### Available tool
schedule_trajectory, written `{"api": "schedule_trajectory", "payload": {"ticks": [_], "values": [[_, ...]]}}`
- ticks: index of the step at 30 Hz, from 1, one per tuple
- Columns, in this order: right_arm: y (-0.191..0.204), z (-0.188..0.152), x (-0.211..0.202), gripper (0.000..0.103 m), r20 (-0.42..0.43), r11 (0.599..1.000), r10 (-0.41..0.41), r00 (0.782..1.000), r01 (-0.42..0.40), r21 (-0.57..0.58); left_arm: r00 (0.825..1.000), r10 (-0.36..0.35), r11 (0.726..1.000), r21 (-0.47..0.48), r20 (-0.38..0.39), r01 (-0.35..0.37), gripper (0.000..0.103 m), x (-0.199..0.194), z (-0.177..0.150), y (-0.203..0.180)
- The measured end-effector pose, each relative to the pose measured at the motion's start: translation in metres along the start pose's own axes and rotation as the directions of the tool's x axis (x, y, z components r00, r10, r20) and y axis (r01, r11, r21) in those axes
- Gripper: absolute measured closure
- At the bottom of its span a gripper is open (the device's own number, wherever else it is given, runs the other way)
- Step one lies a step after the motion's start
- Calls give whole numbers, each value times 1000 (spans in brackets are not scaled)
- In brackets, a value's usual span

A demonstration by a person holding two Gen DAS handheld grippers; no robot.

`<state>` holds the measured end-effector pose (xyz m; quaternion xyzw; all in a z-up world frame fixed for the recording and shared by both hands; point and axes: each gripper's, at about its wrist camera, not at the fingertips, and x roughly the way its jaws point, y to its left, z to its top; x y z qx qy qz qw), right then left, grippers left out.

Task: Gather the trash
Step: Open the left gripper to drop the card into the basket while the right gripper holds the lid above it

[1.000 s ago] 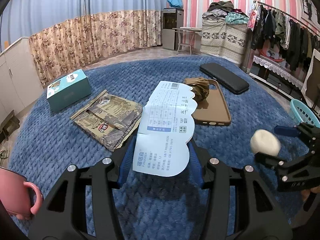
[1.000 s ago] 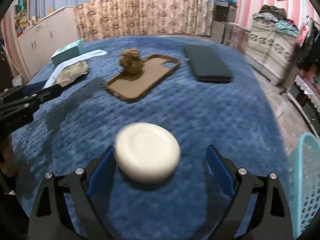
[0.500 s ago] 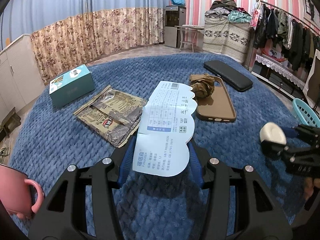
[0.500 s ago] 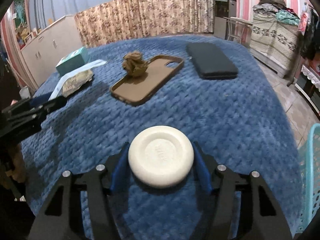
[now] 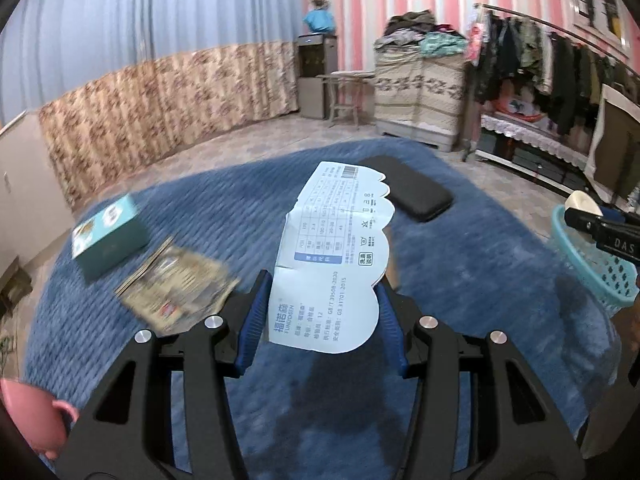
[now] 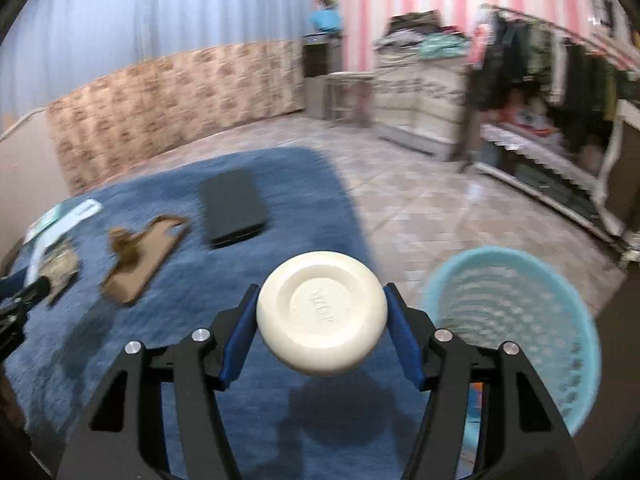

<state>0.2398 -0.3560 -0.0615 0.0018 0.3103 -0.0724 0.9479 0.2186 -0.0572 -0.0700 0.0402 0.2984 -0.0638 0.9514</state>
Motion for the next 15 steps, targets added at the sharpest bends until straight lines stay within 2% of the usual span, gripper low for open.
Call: {"api": "schedule_trajectory", "payload": {"ticks": [4, 7, 10, 15], "values": [[-38, 3, -11, 42, 24, 993, -112, 993, 111, 36, 998, -51, 998, 41, 22, 50, 54, 4, 15, -35], [-66, 2, -16, 42, 21, 984, -163, 986, 161, 78, 995, -94, 993, 77, 37, 90, 54, 6, 23, -64], [-92, 1, -18, 42, 11, 971, -199, 980, 196, 135, 991, -130, 986, 108, 44, 124, 54, 9, 29, -91], [-119, -1, -21, 42, 11, 960, -208, 978, 202, 192, 977, -212, 968, 145, 40, 204, 54, 16, 40, -140]]}}
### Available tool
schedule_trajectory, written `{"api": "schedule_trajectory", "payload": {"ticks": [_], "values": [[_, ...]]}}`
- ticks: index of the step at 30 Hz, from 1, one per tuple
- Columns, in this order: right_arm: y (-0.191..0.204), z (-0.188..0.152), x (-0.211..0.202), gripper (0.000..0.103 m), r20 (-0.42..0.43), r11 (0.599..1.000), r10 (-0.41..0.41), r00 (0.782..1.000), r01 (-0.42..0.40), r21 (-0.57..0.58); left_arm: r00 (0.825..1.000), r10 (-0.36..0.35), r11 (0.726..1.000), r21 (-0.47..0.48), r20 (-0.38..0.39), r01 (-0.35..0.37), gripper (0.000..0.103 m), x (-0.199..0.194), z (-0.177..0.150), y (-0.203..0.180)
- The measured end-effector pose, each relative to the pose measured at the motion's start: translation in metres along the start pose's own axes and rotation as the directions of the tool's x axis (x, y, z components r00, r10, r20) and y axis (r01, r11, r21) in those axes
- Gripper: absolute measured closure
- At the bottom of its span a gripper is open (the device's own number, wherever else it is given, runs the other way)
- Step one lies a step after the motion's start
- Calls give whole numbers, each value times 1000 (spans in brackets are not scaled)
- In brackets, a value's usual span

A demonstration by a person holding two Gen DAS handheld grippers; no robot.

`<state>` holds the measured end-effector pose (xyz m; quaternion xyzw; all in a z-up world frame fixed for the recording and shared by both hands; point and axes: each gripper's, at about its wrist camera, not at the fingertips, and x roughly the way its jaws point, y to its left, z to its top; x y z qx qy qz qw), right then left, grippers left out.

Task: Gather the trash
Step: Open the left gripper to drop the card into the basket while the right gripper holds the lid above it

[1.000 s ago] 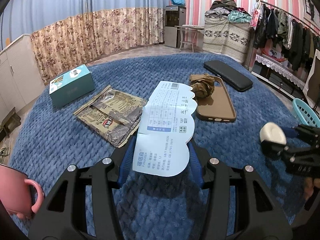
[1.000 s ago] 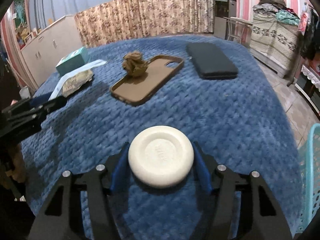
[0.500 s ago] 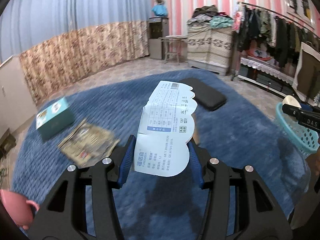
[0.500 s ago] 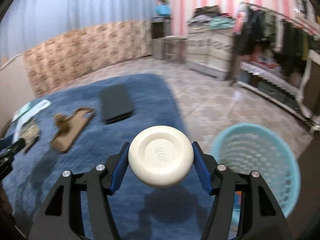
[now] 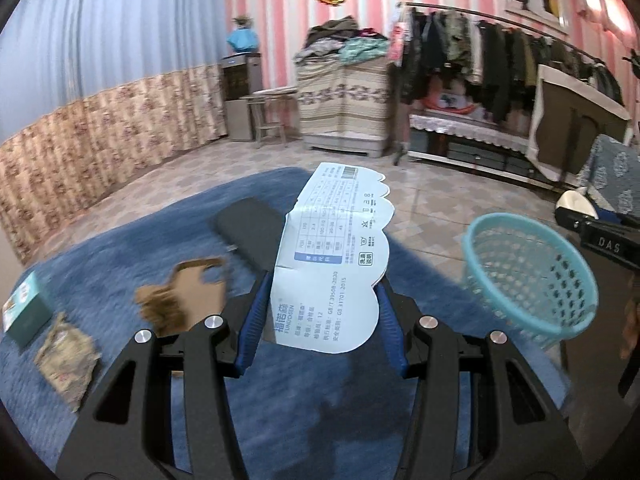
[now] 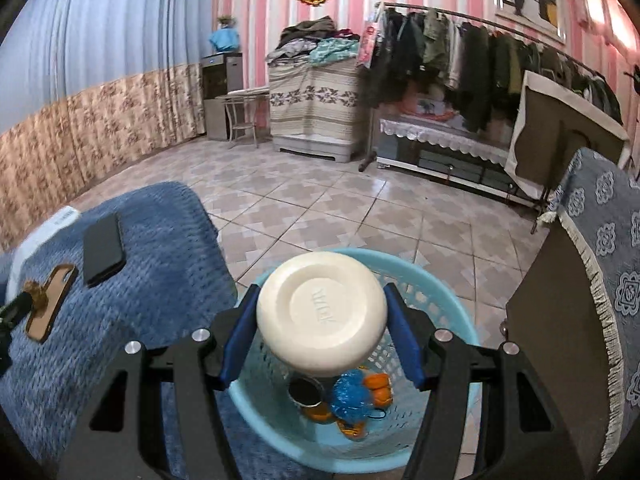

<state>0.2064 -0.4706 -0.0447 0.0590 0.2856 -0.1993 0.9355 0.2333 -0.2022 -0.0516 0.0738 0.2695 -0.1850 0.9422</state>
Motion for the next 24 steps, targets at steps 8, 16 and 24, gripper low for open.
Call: {"api": "schedule_trajectory", "payload": {"ticks": [8, 16, 24], "values": [[-41, -3, 14, 42, -25, 996, -19, 1000, 21, 88, 997, -79, 995, 67, 2, 79, 54, 21, 15, -57], [-81, -12, 27, 42, -41, 979, -44, 998, 52, 197, 989, -143, 983, 115, -26, 145, 54, 42, 19, -101], [-97, -17, 39, 42, -69, 969, -73, 995, 87, 230, 978, -203, 964, 165, -56, 209, 54, 62, 21, -142]]}}
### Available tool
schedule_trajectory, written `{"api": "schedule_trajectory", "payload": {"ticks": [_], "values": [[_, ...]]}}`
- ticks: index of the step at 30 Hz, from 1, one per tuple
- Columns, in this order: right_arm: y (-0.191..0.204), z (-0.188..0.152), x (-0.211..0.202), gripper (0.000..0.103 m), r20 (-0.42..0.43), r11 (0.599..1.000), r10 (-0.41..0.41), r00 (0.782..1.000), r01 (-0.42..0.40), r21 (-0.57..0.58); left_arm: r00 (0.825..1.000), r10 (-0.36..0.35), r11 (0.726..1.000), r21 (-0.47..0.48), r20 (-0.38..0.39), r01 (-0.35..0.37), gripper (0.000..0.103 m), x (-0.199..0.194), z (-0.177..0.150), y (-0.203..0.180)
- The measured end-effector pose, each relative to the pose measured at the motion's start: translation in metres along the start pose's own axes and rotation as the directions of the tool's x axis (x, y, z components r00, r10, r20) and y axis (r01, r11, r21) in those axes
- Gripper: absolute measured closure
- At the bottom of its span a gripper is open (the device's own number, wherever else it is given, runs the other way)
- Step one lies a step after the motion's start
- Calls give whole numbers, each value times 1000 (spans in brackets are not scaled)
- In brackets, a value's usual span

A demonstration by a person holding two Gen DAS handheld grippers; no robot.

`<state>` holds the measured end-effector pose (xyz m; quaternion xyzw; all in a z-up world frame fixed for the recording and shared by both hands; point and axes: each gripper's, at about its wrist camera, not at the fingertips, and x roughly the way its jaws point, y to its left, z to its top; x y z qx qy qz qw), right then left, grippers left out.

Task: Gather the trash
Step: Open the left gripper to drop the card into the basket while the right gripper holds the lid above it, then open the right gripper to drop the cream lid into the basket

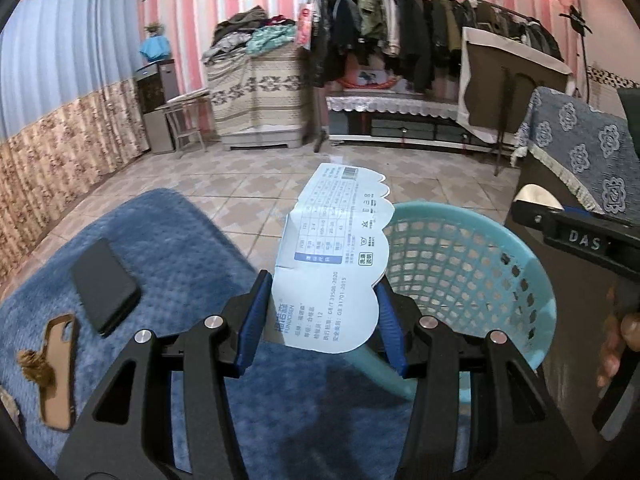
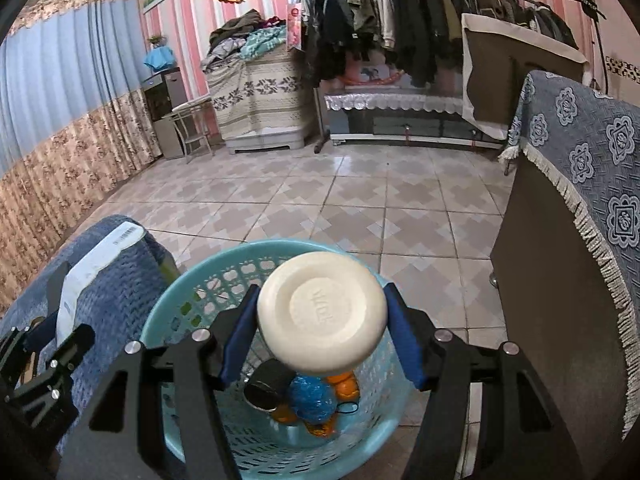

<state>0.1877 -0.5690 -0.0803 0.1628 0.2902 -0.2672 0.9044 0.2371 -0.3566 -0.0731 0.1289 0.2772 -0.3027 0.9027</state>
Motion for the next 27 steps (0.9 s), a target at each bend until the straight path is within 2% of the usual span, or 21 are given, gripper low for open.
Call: {"api": "schedule_trajectory", "payload": {"ticks": [11, 13, 15, 18, 27], "values": [[-37, 0, 0, 42, 0, 995, -41, 999, 41, 96, 999, -47, 995, 88, 1, 47, 53, 27, 13, -43], [-39, 0, 1, 42, 0, 994, -43, 999, 42, 99, 999, -51, 995, 86, -5, 52, 48, 29, 14, -46], [-39, 0, 3, 42, -1, 994, -42, 999, 41, 98, 999, -50, 996, 68, 0, 50, 32, 29, 17, -43], [-34, 1, 4, 42, -4, 996, -37, 999, 37, 86, 1000, -21, 999, 34, 9, 21, 22, 28, 19, -33], [-4, 1, 10, 42, -14, 999, -20, 1000, 21, 32, 993, 102, 994, -34, 63, -100, 8, 17, 27, 2]]}}
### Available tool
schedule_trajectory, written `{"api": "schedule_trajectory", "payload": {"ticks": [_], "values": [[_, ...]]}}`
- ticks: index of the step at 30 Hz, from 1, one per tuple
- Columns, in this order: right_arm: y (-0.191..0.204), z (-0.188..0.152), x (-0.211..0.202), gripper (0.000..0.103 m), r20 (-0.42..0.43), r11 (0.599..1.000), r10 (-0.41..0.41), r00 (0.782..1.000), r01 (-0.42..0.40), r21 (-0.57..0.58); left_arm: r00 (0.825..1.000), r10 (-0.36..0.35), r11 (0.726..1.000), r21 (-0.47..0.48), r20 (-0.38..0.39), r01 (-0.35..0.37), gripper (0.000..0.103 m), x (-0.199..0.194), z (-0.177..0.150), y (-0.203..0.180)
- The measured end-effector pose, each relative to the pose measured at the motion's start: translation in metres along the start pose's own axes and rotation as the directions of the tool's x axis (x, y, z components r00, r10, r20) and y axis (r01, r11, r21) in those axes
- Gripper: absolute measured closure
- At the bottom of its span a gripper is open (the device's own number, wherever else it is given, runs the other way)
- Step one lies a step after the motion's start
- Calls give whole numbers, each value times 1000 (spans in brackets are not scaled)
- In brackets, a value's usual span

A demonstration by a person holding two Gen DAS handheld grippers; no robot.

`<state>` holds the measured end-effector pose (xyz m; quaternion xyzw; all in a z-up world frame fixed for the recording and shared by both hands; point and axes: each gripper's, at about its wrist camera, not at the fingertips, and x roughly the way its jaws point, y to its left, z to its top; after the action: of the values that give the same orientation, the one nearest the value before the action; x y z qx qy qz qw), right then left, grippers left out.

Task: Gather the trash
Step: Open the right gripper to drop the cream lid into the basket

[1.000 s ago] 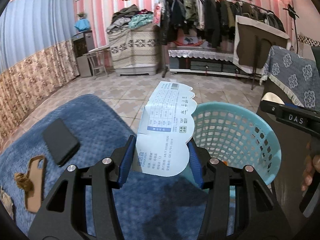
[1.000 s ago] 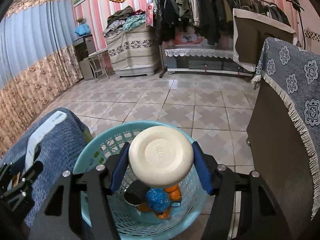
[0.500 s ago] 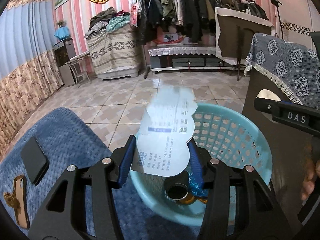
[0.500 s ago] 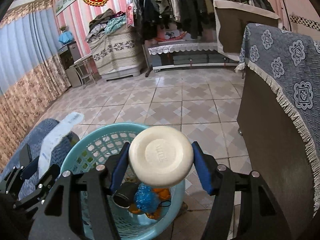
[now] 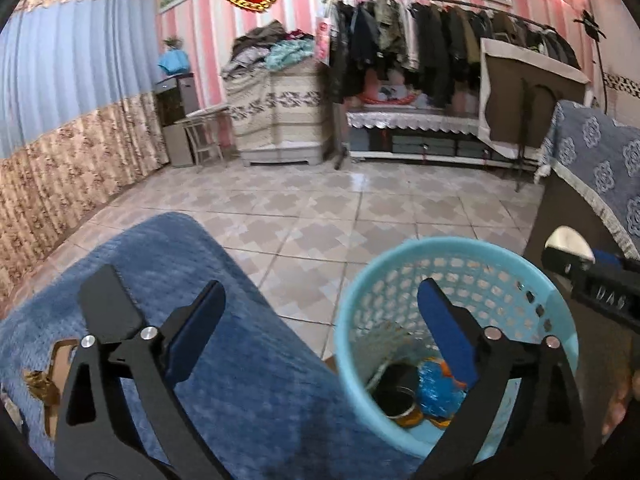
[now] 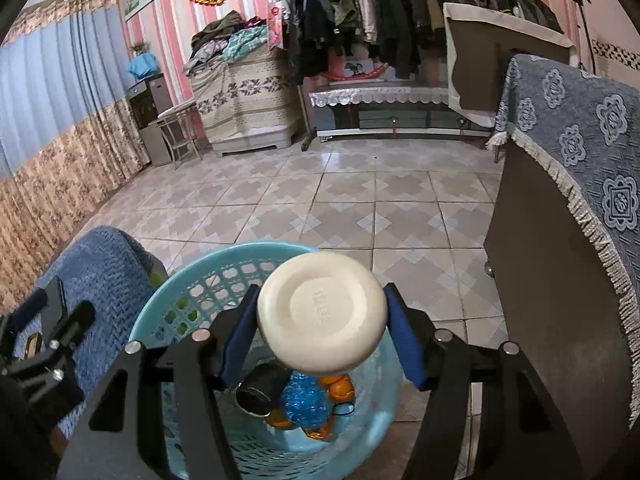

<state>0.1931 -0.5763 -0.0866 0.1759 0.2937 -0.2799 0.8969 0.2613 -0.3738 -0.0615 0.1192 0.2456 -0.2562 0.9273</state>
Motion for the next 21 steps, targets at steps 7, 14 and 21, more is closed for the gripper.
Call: {"api": "schedule_trajectory", "payload": {"ticks": [7, 14, 21], "values": [[22, -2, 12, 42, -22, 999, 14, 1000, -15, -40, 999, 49, 998, -35, 10, -49, 6, -5, -1, 25], [37, -5, 28, 42, -44, 999, 25, 999, -26, -18, 997, 69, 996, -63, 18, -68, 6, -14, -2, 44], [43, -6, 28, 22, -51, 998, -14, 999, 11, -58, 996, 81, 992, -95, 24, -79, 6, -24, -3, 62]]}}
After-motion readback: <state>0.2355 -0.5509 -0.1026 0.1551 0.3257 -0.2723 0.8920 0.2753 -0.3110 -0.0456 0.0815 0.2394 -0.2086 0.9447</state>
